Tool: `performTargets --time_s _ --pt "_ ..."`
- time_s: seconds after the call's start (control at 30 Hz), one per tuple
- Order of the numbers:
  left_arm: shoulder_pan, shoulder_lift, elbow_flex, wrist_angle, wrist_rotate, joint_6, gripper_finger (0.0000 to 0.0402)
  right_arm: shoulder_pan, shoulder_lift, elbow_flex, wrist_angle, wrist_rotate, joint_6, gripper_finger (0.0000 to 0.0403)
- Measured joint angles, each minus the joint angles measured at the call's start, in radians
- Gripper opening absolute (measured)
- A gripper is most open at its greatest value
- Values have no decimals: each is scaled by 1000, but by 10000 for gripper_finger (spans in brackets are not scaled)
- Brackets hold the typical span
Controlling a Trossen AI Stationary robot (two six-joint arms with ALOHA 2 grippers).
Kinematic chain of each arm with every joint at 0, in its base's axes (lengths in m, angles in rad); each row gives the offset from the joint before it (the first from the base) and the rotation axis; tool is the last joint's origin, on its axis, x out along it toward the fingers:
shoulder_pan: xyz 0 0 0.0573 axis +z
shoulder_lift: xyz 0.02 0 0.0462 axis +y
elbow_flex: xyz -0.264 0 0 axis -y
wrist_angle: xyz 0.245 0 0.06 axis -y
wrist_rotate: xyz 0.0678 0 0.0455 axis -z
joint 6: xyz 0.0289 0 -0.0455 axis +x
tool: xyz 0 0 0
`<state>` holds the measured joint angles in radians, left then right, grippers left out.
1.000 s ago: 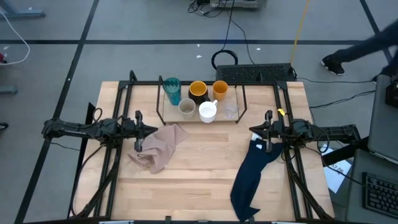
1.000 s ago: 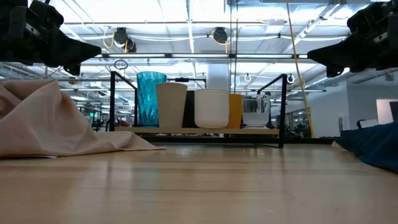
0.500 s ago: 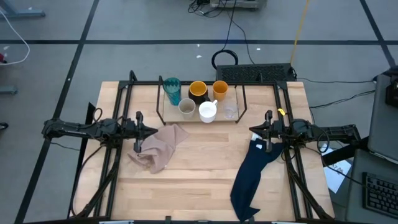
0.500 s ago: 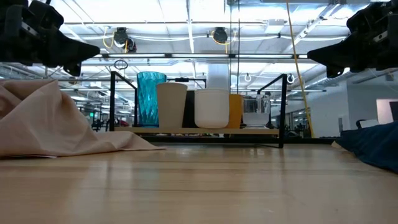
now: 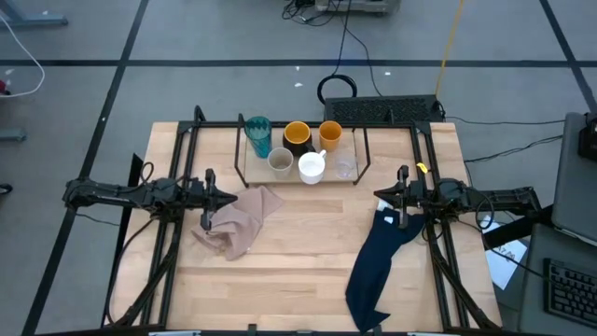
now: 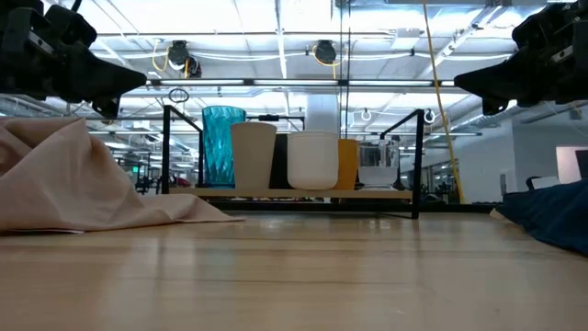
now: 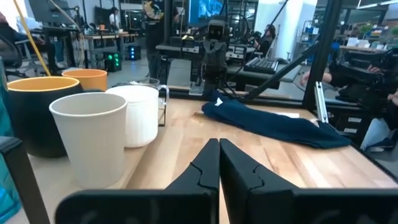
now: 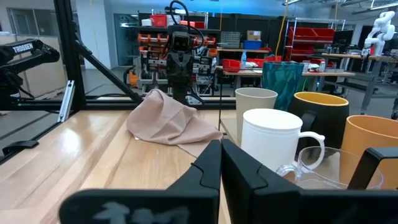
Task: Stack small to large cups/mugs on shelf
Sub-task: Return to Home Position
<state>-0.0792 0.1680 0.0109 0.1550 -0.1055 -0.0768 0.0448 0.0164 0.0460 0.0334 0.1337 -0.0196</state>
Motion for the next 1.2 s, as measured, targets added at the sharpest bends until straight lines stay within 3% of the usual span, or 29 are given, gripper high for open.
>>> performTargets --time_s 0.47,1.2 --pt "0 0 0 -2 0 15 31 0 0 0 0 -4 0 0" --pt "0 0 0 -1 0 16 33 0 0 0 0 -6 0 0"
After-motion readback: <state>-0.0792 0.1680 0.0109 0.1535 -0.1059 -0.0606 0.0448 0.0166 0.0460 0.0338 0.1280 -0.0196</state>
